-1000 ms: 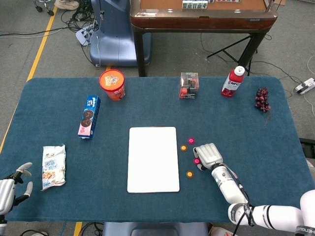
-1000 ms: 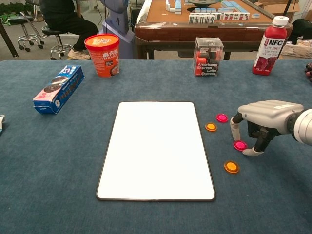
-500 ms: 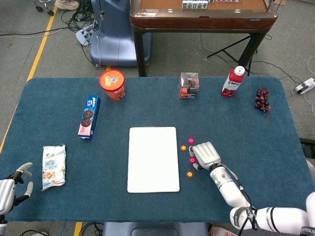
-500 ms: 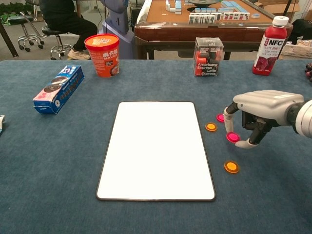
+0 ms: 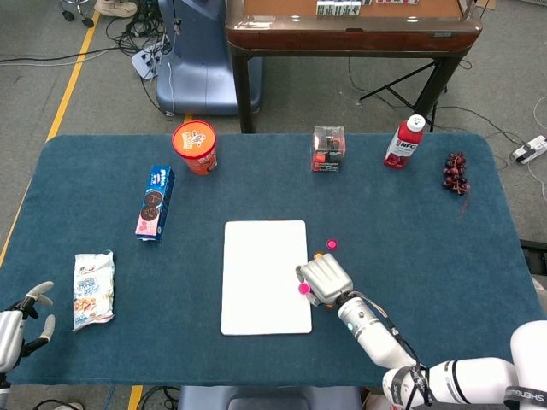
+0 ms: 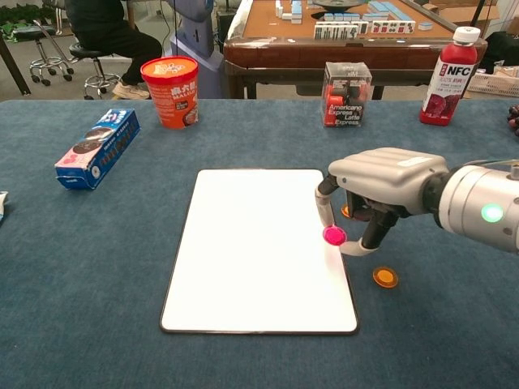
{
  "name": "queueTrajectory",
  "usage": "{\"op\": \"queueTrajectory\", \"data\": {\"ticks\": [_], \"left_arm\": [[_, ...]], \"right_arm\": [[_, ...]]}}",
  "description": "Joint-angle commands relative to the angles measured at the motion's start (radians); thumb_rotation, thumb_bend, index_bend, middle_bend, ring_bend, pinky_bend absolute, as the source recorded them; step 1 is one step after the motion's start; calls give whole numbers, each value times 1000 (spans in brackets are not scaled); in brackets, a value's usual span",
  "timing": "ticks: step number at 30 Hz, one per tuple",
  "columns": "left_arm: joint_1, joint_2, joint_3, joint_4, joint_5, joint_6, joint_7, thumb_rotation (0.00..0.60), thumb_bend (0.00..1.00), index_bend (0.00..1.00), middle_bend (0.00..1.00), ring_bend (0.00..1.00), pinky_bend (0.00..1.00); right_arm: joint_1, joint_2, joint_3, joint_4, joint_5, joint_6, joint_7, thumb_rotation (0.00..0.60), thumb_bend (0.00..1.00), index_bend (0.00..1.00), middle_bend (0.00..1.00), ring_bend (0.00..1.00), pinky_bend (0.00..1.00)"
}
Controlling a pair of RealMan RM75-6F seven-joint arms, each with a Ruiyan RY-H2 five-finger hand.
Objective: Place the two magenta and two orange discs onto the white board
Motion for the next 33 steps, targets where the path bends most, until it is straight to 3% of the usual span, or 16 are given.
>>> {"op": "queueTrajectory", "data": {"ticks": [1,7,12,16,23,33], "left_arm": [[1,0,0,2,-2,0,-2,600,472,264,426,506,662],[4,3,0,4,-4,0,-6,600,472,264,426,506,662],[5,4,2,3,-4,0,-5,600,472,264,426,506,662],[6,3,2,3,-4,-1,-6,600,472,264,426,506,662],[5,0,3,1,-2,-3,-3,600,472,264,426,506,662],[3,-3,2,-2,1,-5,1,600,472,264,426,506,662]], "right_arm": [[10,-14,-2,-2,5,0,-12,600,276,553,1000,1000,1000],[30,-39,-6,2,37,3,-48,600,101,532,1000,1000,1000],[36,-47,-11,6,50,7,-54,600,0,393,1000,1000,1000],[32,-47,-13,10,41,18,-39,600,0,321,1000,1000,1000],[16,-27,-11,21,18,40,-5,600,1,321,1000,1000,1000],[23,-6,34,111,88,30,20,600,144,321,1000,1000,1000]]}}
